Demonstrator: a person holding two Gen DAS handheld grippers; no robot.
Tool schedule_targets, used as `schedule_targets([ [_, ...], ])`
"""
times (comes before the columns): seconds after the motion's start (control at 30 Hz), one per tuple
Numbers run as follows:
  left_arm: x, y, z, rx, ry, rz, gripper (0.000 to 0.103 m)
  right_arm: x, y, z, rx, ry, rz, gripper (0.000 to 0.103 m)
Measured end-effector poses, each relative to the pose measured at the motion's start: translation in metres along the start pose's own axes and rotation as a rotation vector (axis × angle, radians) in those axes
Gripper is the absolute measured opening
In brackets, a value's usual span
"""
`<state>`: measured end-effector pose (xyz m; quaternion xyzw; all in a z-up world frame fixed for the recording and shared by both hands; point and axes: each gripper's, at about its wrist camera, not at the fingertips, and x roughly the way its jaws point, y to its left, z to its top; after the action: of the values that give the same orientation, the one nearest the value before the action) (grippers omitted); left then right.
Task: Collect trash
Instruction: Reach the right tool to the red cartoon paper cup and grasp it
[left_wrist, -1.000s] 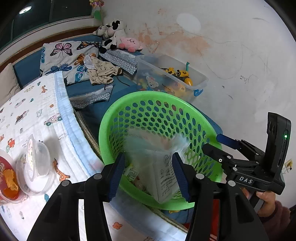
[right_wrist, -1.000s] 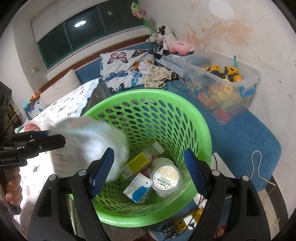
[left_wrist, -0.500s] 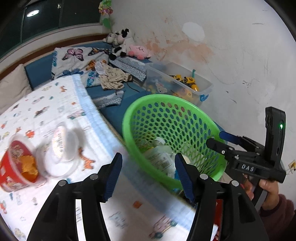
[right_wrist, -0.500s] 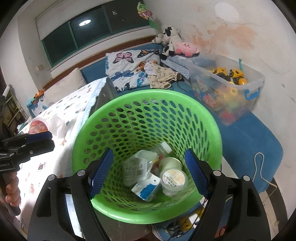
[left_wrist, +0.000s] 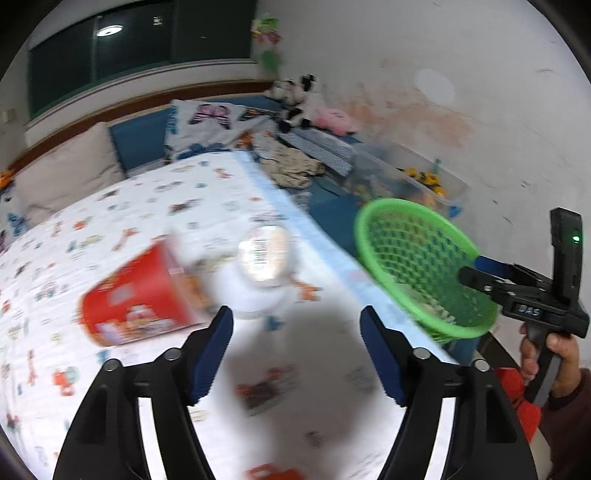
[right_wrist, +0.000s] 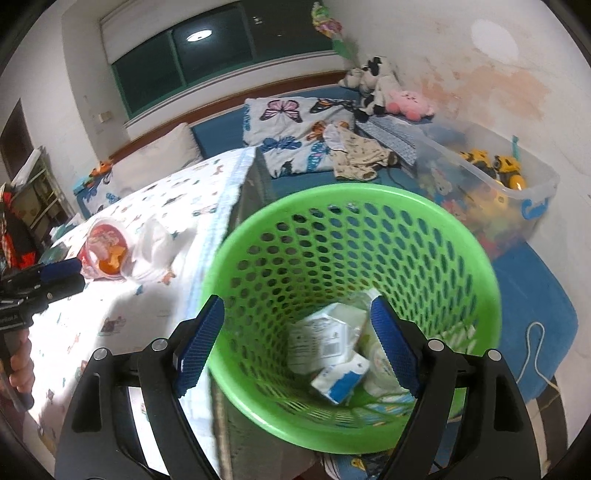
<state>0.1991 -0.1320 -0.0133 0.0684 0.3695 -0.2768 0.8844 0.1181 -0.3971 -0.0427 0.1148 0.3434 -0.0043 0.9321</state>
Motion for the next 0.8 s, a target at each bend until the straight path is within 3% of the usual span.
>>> schedule_targets([
  [0.23,-0.012,0.064,-0.012,-0.091,-0.007,0.100,0.078,0.011,0.024,0.005,-0.032,0.014,0.039,0.082],
  [0.8,-0.013,0.120,-0.032,-0.237,0.027,0.123,0.081,0.043,0.091,0.020,-0.144,0.061,0.124,0.082],
])
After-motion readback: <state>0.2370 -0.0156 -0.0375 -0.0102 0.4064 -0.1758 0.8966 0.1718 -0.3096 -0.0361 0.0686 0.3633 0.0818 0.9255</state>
